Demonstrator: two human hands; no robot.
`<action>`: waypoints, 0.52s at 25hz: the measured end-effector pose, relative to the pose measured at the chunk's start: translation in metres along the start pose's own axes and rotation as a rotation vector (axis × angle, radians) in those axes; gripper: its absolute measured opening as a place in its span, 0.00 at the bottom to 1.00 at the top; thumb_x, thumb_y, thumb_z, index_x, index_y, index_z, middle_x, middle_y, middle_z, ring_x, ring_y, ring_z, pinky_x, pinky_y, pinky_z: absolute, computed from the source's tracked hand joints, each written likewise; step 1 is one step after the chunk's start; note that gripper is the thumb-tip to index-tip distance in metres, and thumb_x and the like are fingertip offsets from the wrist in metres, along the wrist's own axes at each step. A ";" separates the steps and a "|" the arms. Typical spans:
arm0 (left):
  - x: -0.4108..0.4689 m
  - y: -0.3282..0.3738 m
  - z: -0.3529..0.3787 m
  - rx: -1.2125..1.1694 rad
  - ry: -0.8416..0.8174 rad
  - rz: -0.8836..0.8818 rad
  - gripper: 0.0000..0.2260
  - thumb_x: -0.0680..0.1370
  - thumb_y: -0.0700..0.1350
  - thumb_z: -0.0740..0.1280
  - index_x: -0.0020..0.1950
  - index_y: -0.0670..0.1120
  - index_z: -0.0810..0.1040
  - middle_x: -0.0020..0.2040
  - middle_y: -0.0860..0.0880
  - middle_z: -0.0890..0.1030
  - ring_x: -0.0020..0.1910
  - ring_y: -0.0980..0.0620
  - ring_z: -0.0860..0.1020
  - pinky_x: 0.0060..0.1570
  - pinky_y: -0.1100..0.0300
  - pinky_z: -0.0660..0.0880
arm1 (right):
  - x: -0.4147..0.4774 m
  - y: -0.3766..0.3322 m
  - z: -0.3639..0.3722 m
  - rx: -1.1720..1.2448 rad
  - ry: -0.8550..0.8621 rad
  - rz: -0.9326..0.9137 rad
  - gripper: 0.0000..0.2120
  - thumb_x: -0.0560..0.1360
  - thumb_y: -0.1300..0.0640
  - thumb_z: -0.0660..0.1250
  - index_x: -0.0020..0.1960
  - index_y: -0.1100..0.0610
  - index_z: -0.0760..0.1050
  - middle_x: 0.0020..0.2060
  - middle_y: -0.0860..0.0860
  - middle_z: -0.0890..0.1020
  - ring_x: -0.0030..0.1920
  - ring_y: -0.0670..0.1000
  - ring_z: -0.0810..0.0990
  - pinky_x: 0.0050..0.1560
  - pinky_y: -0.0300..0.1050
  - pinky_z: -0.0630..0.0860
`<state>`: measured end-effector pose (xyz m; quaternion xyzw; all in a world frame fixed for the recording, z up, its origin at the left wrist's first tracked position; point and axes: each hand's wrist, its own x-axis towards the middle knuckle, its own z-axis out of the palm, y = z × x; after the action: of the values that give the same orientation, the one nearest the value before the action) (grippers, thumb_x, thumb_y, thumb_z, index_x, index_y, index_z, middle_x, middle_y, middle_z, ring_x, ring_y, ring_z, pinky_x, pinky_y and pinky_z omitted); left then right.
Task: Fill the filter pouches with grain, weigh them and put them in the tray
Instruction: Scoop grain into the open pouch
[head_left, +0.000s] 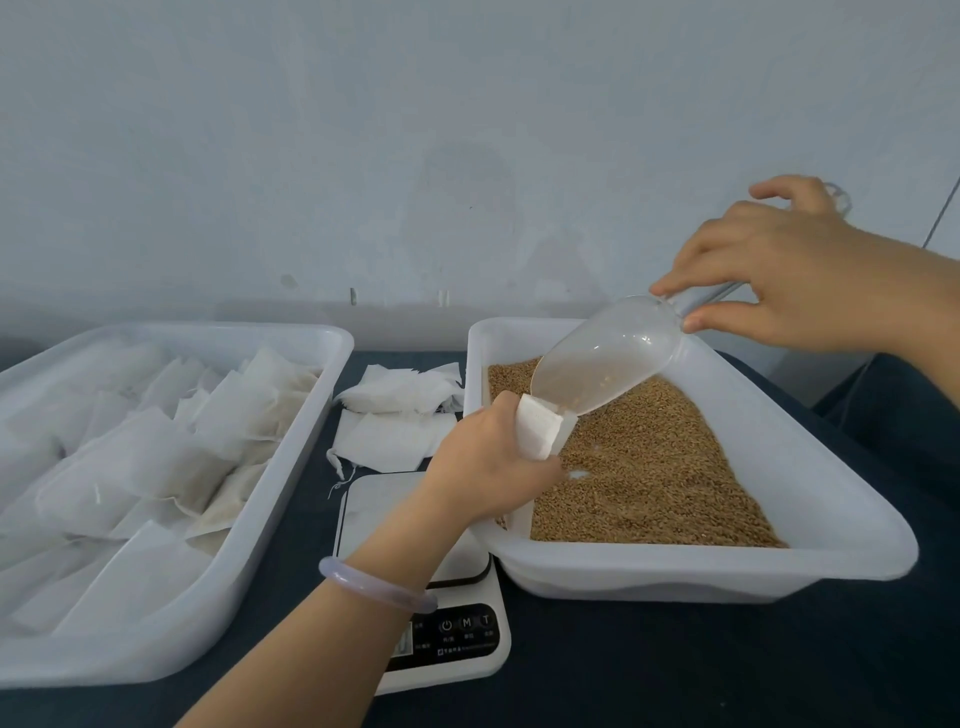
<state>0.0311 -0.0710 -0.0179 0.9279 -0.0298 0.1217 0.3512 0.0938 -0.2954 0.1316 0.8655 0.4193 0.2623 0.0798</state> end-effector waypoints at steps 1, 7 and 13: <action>0.000 0.000 0.000 -0.015 -0.001 -0.006 0.16 0.70 0.51 0.70 0.52 0.48 0.67 0.40 0.55 0.73 0.40 0.55 0.74 0.35 0.62 0.71 | -0.001 0.001 0.003 0.018 -0.006 0.011 0.15 0.71 0.46 0.65 0.56 0.44 0.79 0.50 0.42 0.78 0.55 0.48 0.72 0.68 0.49 0.46; -0.001 -0.003 0.000 -0.189 0.034 -0.080 0.10 0.70 0.47 0.69 0.44 0.52 0.67 0.40 0.53 0.77 0.39 0.57 0.75 0.32 0.63 0.70 | -0.021 0.013 0.045 0.211 -0.204 0.300 0.14 0.74 0.48 0.67 0.60 0.46 0.76 0.57 0.44 0.78 0.59 0.47 0.74 0.65 0.49 0.59; -0.001 -0.005 0.000 -0.287 0.083 -0.107 0.11 0.70 0.47 0.69 0.49 0.53 0.71 0.42 0.54 0.79 0.42 0.57 0.78 0.34 0.64 0.71 | -0.039 -0.039 0.114 0.221 -0.351 0.233 0.11 0.74 0.44 0.64 0.56 0.44 0.73 0.49 0.37 0.79 0.50 0.40 0.76 0.61 0.42 0.67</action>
<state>0.0307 -0.0669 -0.0215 0.8626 0.0169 0.1355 0.4872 0.1064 -0.2914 0.0061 0.9437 0.3227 0.0679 0.0253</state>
